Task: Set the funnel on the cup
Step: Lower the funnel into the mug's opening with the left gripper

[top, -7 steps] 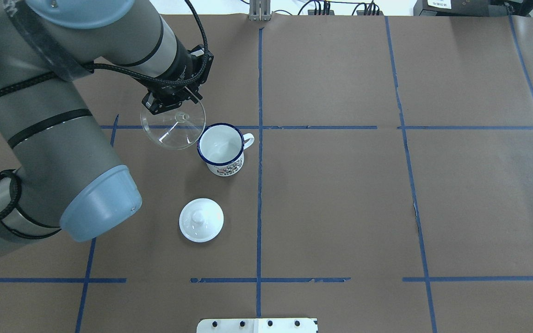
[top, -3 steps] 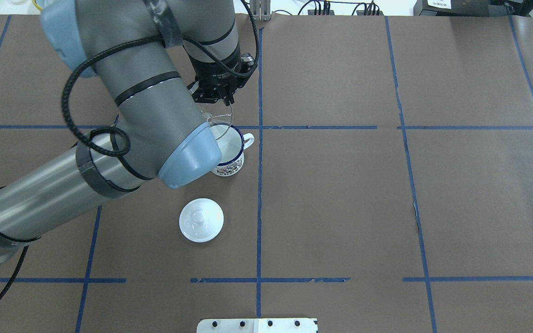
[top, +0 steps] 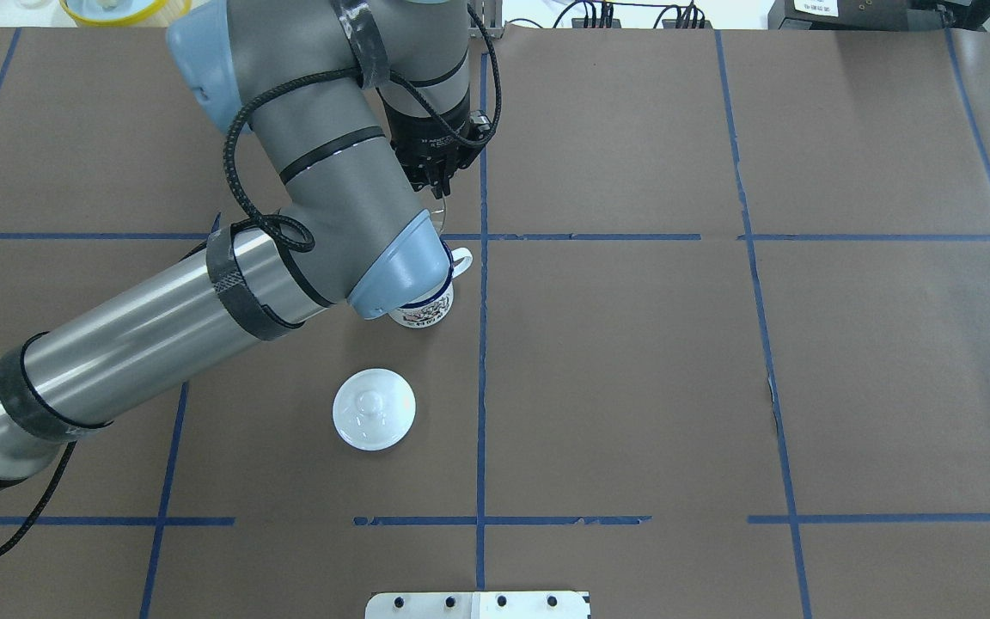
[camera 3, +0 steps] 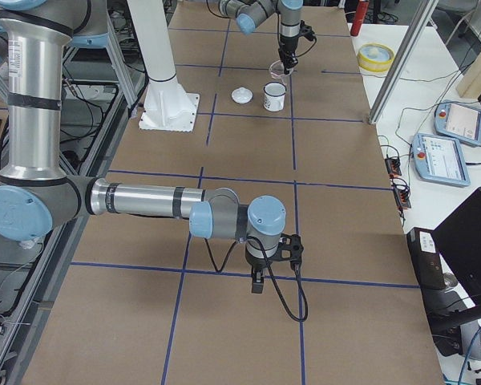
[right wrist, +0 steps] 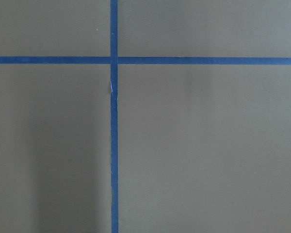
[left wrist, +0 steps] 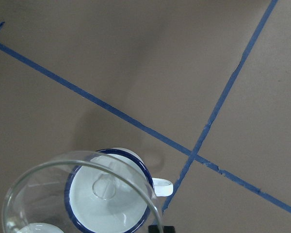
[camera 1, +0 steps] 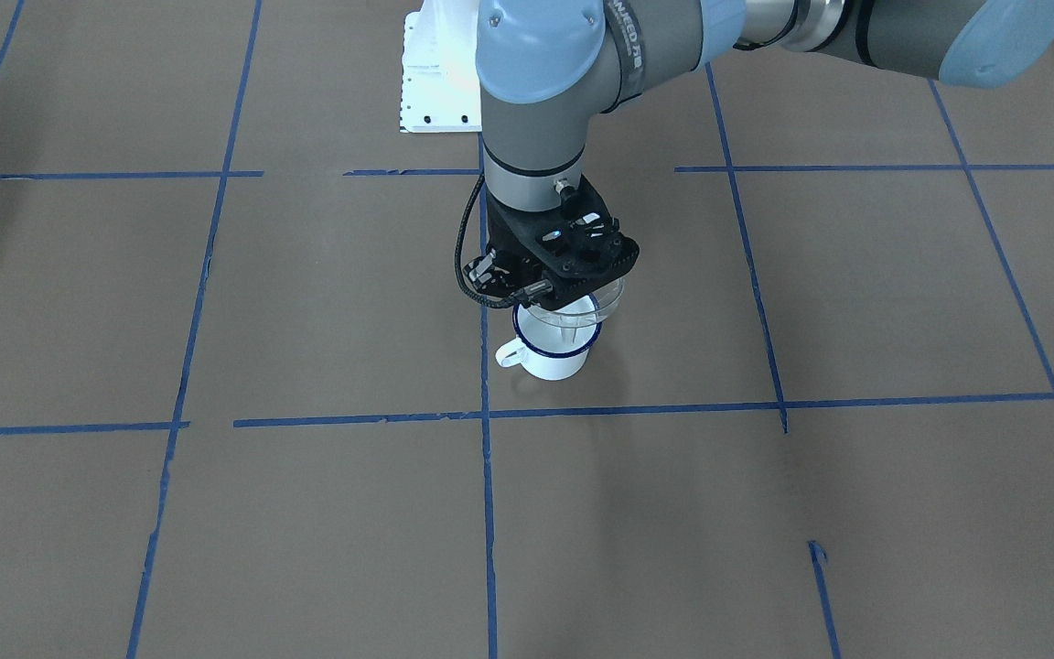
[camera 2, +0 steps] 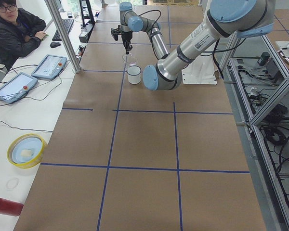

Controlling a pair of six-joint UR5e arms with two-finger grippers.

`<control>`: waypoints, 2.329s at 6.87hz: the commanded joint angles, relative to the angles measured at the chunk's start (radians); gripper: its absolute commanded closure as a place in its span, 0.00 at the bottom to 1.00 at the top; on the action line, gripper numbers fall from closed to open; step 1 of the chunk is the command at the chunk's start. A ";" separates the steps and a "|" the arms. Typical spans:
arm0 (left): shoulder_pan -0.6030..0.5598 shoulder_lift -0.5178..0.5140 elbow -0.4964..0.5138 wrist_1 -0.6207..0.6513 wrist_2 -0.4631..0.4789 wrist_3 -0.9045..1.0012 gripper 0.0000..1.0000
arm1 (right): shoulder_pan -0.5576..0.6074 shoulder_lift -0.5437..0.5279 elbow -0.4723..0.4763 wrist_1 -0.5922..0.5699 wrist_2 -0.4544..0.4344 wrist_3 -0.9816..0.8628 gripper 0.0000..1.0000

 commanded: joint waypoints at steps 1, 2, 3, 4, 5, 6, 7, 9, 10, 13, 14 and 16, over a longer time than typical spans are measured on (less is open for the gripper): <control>0.009 0.005 0.036 -0.033 0.000 0.003 1.00 | 0.000 0.000 0.000 0.000 0.000 0.000 0.00; 0.009 0.006 0.022 -0.029 -0.003 0.002 1.00 | 0.000 0.000 0.000 0.000 0.000 0.000 0.00; 0.009 0.005 0.016 -0.026 -0.029 0.002 1.00 | 0.000 0.000 0.000 0.000 0.000 0.000 0.00; 0.009 0.006 -0.007 -0.017 -0.040 0.002 1.00 | 0.000 0.000 0.000 0.000 0.000 0.000 0.00; 0.009 0.005 -0.027 0.009 -0.041 0.003 1.00 | 0.000 0.000 0.000 0.000 0.000 0.000 0.00; 0.009 0.006 -0.029 0.017 -0.044 0.002 1.00 | 0.000 0.000 0.000 0.000 0.000 0.000 0.00; 0.023 0.009 -0.024 0.016 -0.048 0.002 1.00 | 0.000 0.000 0.000 0.000 0.000 0.000 0.00; 0.077 0.037 -0.019 0.010 -0.058 0.002 1.00 | 0.000 0.000 0.000 0.000 0.000 0.000 0.00; 0.087 0.052 -0.019 0.005 -0.058 0.002 1.00 | 0.000 0.000 0.000 0.000 0.000 0.000 0.00; 0.081 0.055 -0.021 0.005 -0.058 0.002 0.53 | 0.000 0.000 0.000 0.000 0.000 0.000 0.00; 0.083 0.057 -0.021 0.003 -0.049 0.003 0.08 | 0.000 0.000 0.000 0.000 0.000 0.000 0.00; 0.081 0.055 -0.024 0.003 -0.046 0.025 0.00 | 0.000 0.000 0.000 0.000 0.000 0.000 0.00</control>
